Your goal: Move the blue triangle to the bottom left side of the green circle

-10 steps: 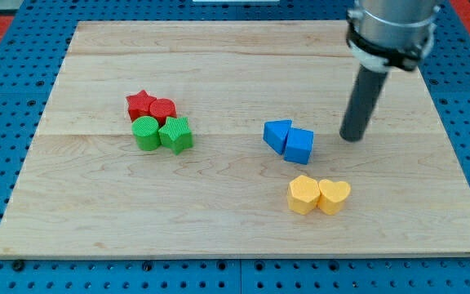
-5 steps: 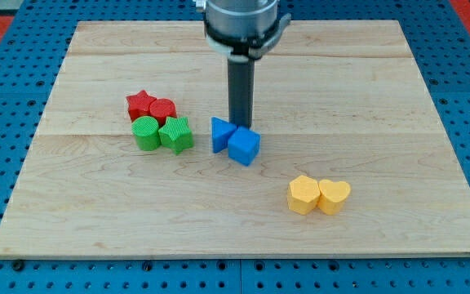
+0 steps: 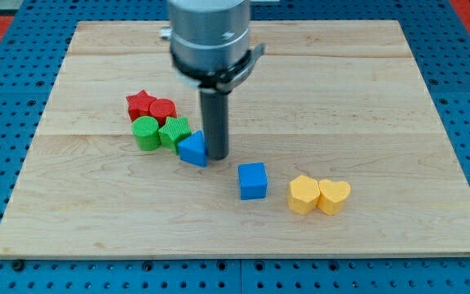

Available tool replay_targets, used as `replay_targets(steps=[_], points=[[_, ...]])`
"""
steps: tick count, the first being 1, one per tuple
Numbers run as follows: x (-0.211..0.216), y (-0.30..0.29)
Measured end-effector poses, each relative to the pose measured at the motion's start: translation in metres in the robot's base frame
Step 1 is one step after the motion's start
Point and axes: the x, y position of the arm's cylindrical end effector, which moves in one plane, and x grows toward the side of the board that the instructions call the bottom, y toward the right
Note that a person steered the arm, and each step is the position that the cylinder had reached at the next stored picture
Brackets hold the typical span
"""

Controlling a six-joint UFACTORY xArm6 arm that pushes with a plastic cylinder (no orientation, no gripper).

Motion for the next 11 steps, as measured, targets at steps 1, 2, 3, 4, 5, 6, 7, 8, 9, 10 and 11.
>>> replay_targets(steps=[1, 2, 3, 4, 5, 6, 7, 8, 9, 10, 11], points=[[0.021, -0.001], [0.022, -0.006], [0.004, 0.037], [-0.027, 0.035], [-0.015, 0.012], [0.018, -0.003], [0.029, -0.015], [-0.011, 0.019], [-0.022, 0.004], [-0.004, -0.058], [0.025, -0.056]])
